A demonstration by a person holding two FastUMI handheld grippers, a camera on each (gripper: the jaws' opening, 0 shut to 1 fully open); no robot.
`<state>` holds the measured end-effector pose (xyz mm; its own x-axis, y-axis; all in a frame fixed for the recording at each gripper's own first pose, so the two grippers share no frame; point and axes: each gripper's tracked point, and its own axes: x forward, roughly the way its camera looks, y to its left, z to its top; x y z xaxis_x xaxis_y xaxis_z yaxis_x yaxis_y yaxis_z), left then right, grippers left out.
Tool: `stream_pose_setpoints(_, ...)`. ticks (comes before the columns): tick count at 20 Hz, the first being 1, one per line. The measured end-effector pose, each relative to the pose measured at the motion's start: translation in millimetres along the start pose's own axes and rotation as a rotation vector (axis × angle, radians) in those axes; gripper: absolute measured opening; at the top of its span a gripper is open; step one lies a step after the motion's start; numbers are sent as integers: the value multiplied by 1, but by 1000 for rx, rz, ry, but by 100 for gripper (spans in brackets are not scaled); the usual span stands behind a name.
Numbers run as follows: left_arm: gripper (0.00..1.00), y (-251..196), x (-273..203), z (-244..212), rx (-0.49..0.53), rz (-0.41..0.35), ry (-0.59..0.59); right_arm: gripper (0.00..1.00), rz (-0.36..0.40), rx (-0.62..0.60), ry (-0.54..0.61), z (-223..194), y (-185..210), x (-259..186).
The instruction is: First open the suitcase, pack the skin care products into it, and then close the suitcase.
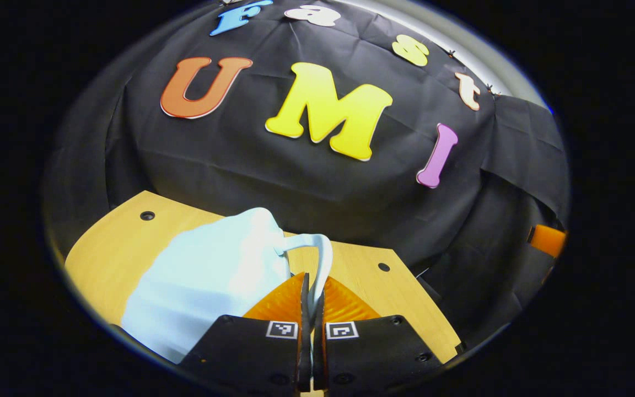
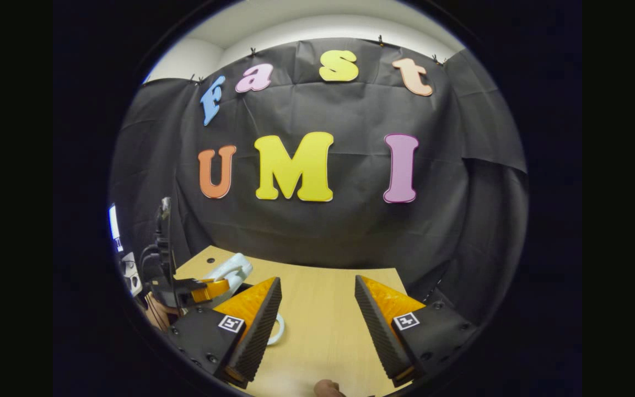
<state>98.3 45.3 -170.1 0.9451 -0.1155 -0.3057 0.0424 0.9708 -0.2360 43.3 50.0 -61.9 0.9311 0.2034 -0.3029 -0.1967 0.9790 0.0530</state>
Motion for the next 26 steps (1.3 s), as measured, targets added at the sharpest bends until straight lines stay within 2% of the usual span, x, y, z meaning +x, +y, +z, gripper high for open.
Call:
stream_pose_setpoints(5,5,-18,28,-49,127,66,90,79,7,-9,44,-18,-22,8)
stream_pose_setpoints(10,5,-22,49,-110,263,162,202,80,-8,2,82,-33,-49,14)
stream_pose_setpoints(16,6,-22,61,-130,362,232,247,79,-41,41,113,-43,-69,12)
stream_pose_setpoints(18,12,-25,64,-140,377,231,269,80,-53,46,114,-44,-72,10)
stream_pose_setpoints(19,22,-25,63,-142,375,239,278,80,-58,50,111,-43,-72,10)
stream_pose_setpoints(20,26,-26,64,-144,371,237,284,80,-64,52,105,-40,-73,9)
stream_pose_setpoints(22,32,-36,64,-143,359,203,278,80,-86,47,88,-33,-76,8)
stream_pose_setpoints(23,42,-45,65,-146,324,157,285,79,-97,46,80,-31,-78,8)
stream_pose_setpoints(25,70,-55,59,-139,270,115,277,79,-126,48,71,-29,-80,9)
stream_pose_setpoints(26,70,-53,56,-125,267,124,254,77,-135,53,66,-27,-80,10)
